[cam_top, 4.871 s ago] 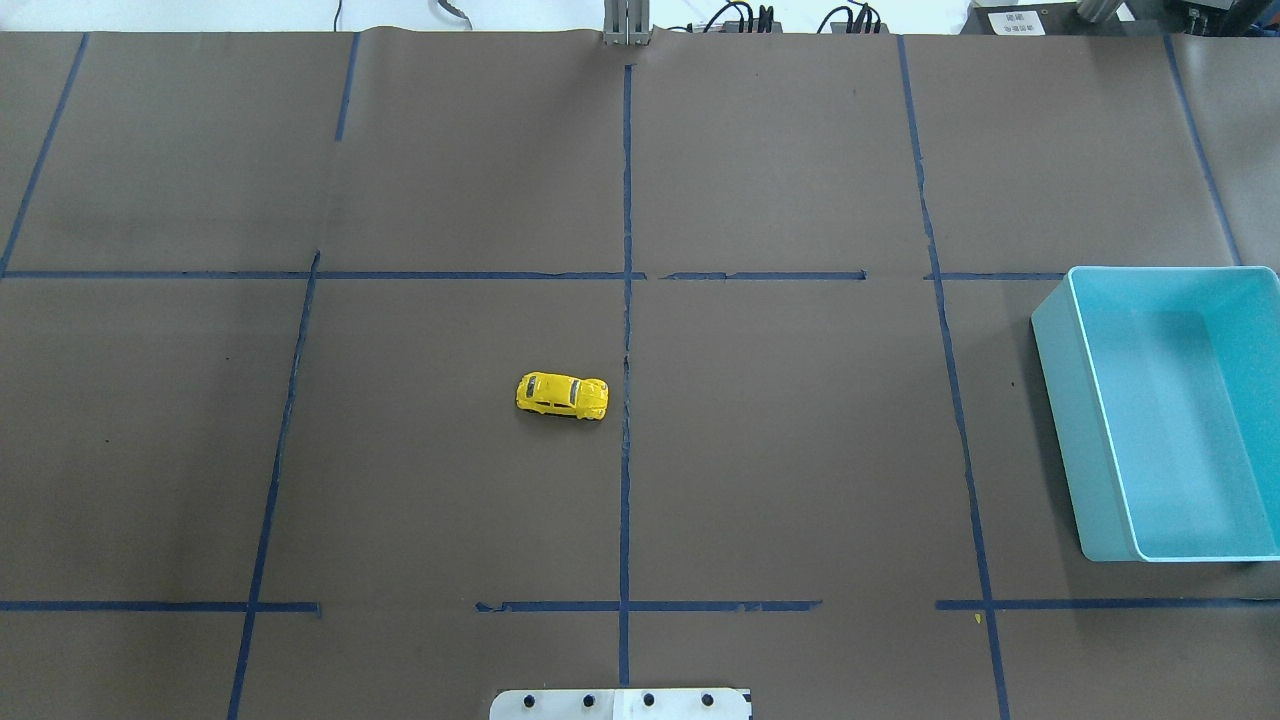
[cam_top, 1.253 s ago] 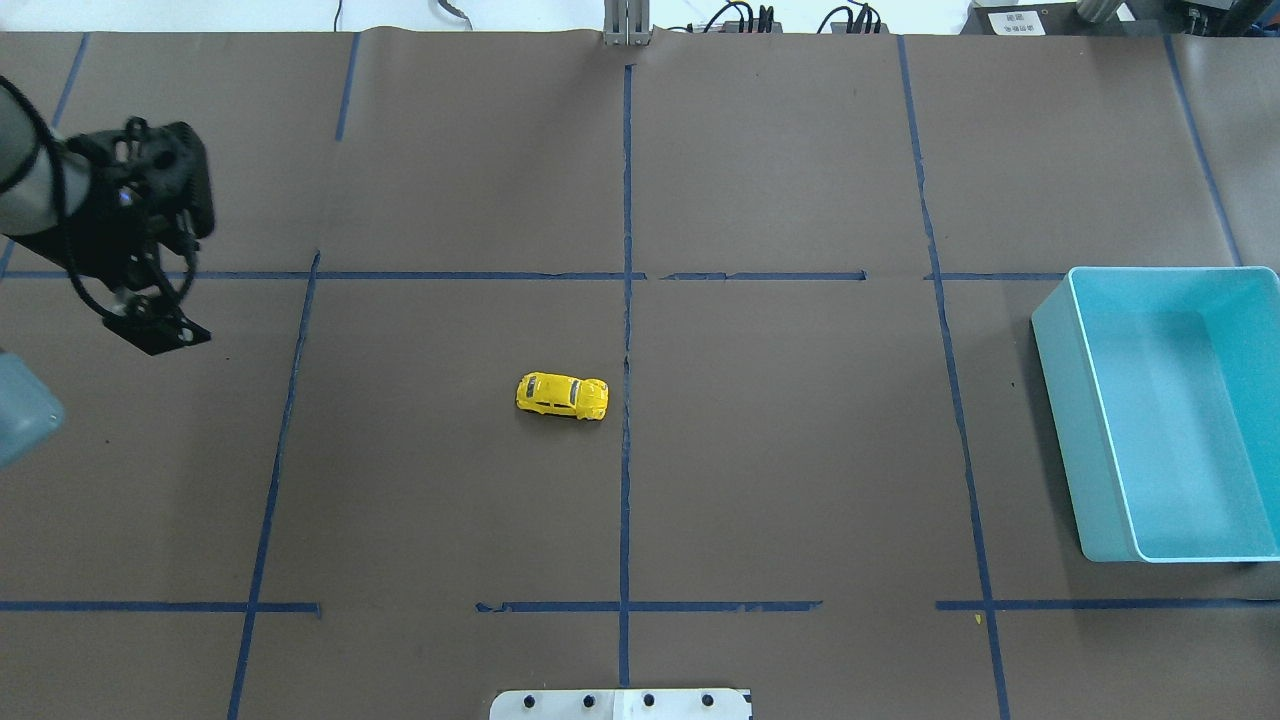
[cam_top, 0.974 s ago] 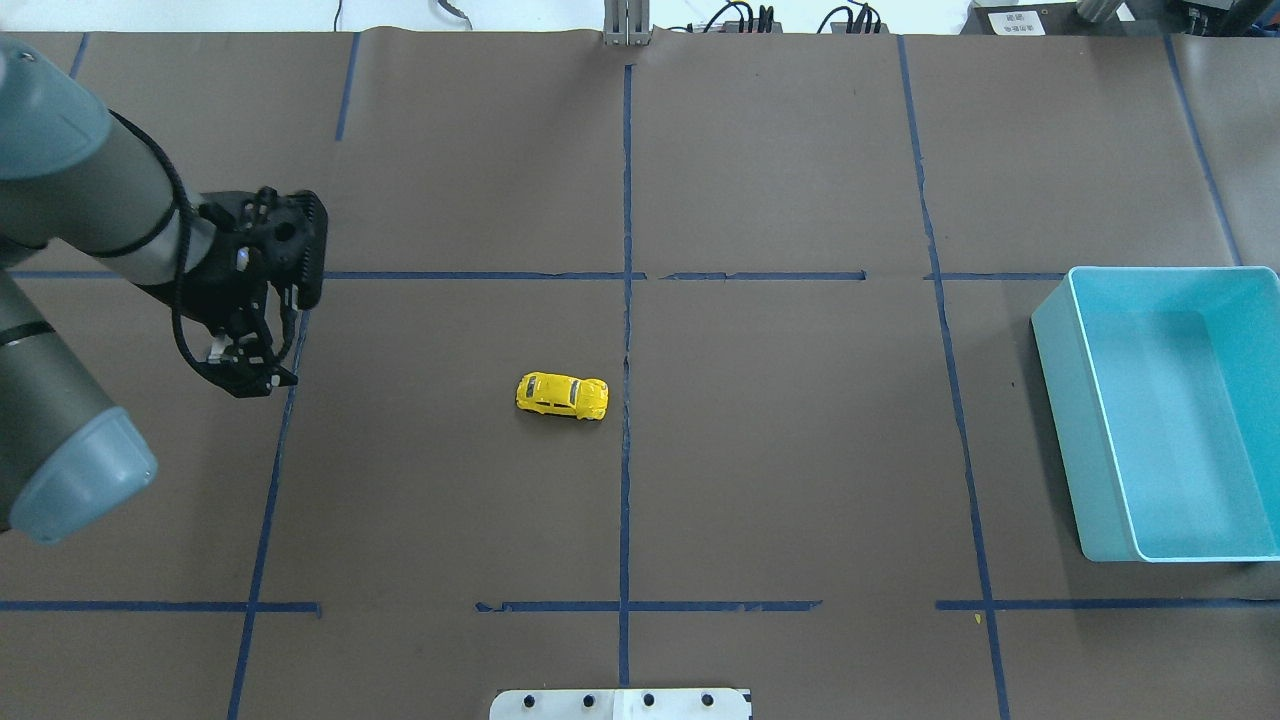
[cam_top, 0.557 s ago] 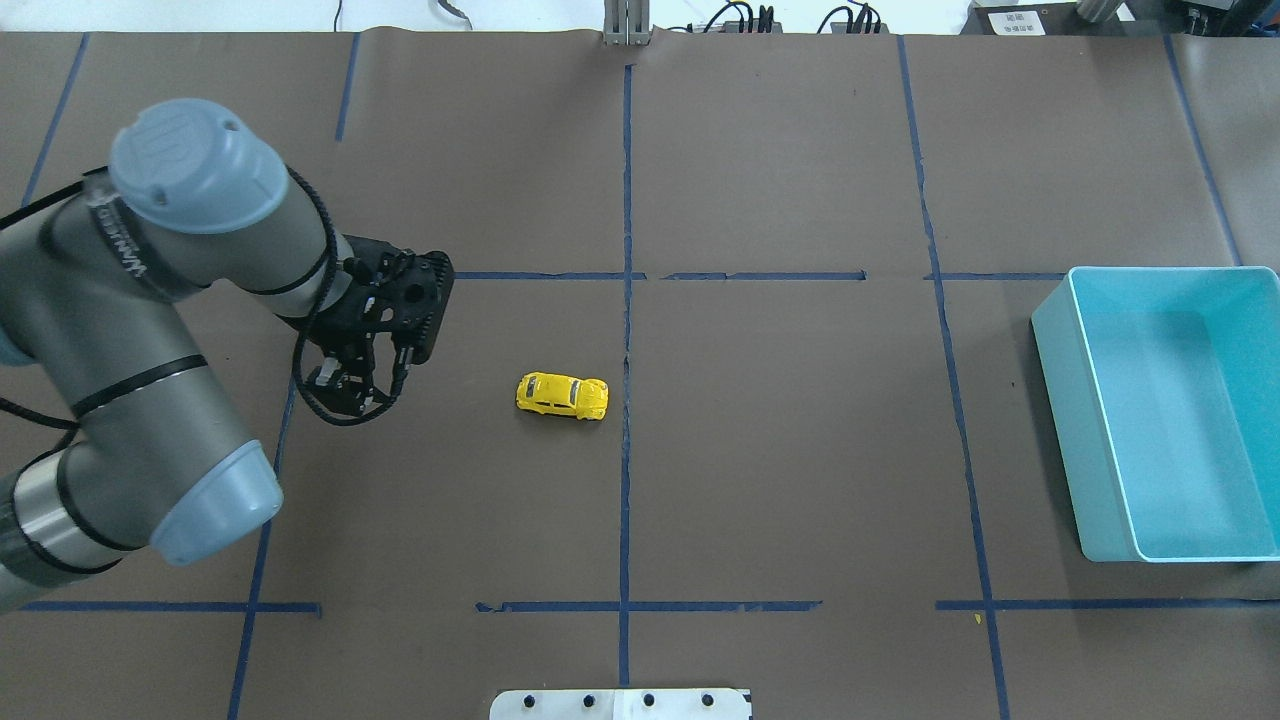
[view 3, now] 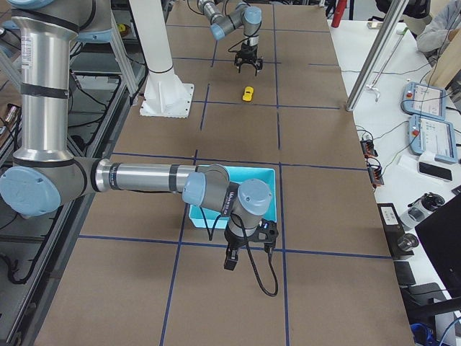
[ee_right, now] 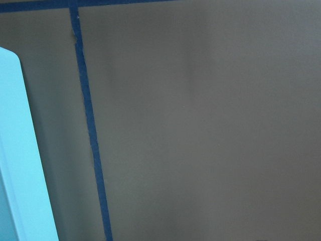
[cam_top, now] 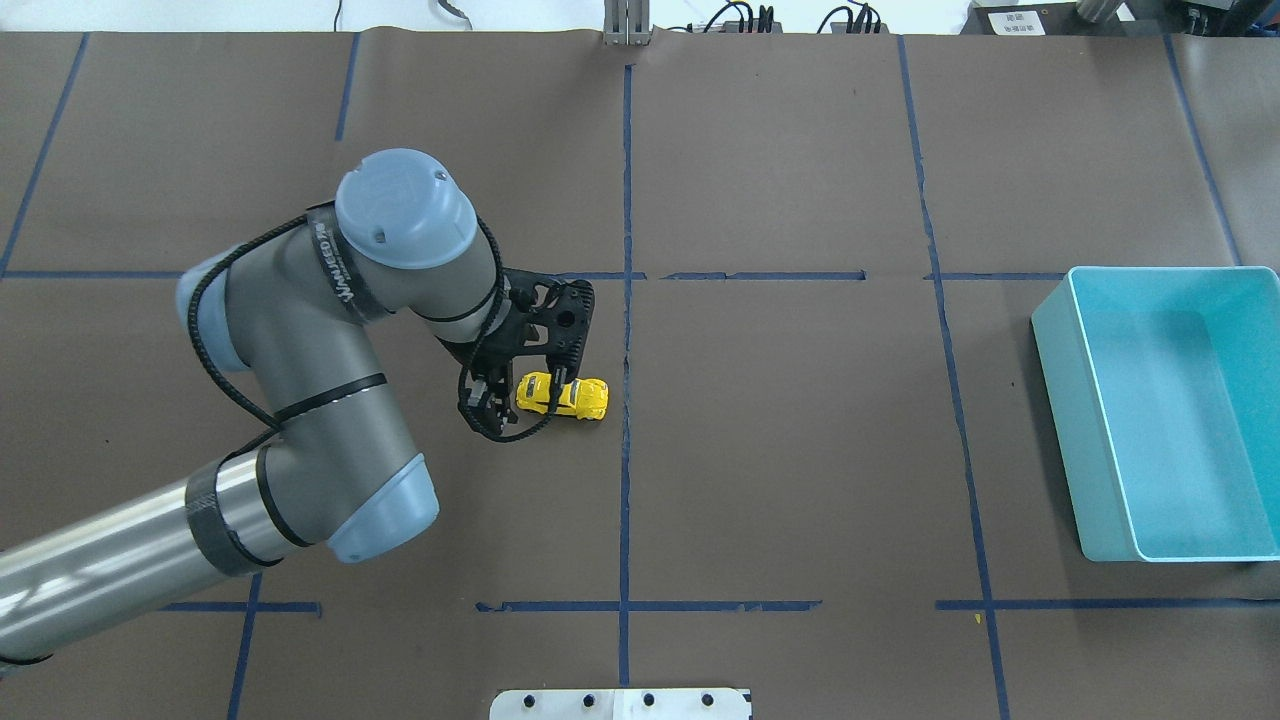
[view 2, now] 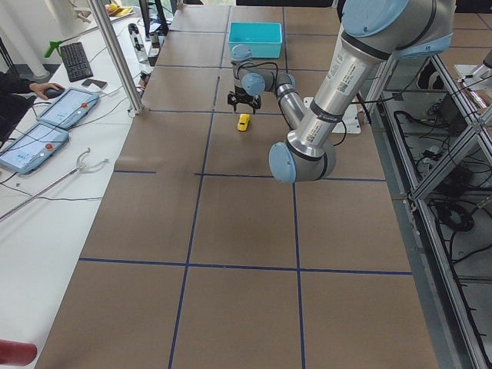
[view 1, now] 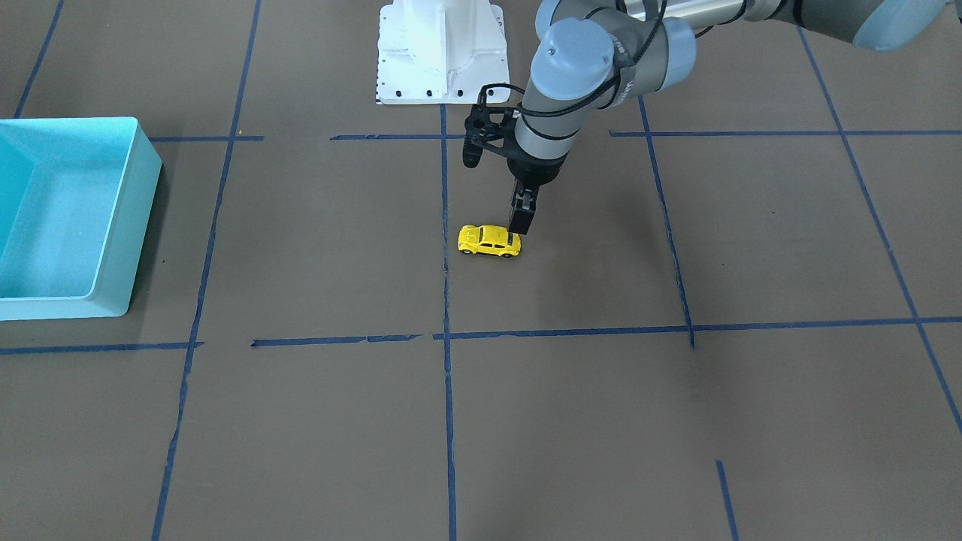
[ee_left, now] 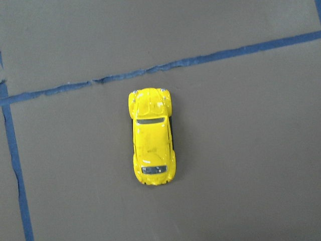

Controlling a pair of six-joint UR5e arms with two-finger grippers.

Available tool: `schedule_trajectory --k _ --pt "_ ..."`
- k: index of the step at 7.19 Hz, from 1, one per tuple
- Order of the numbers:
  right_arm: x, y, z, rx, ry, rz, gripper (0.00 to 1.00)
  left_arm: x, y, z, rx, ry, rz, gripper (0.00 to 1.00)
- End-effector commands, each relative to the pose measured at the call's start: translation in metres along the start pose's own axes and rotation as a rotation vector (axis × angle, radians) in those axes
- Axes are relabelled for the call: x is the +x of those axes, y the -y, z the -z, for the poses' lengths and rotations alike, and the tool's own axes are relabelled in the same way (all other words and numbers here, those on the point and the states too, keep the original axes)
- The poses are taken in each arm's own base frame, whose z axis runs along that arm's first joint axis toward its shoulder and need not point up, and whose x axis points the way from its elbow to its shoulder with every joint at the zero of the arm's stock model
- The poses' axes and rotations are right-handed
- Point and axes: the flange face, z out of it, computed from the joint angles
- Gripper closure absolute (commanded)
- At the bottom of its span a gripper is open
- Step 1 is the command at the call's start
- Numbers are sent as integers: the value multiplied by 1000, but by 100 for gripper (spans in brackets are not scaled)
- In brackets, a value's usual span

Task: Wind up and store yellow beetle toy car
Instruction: 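Lower the left gripper and press down on the yellow car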

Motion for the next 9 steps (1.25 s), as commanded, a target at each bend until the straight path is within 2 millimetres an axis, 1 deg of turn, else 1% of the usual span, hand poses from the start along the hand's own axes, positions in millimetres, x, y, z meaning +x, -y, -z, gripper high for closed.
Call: schedule_trajectory --k 1,2,3,6,7,9 --pt "0 0 0 2 0 0 0 7 14 -29 20 -10 18 1" --pt "0 -1 -1 -2 0 0 0 4 11 -41 6 -19 25 1" --pt "0 0 0 1 0 1 0 5 13 -42 11 -17 21 1" --pt "0 -1 -1 -2 0 0 0 -5 18 -42 -10 38 21 1" --pt "0 0 0 0 0 -1 0 -14 22 -51 -7 57 18 1" --pt "0 0 -1 -1 0 0 0 -18 23 -62 -9 53 28 1"
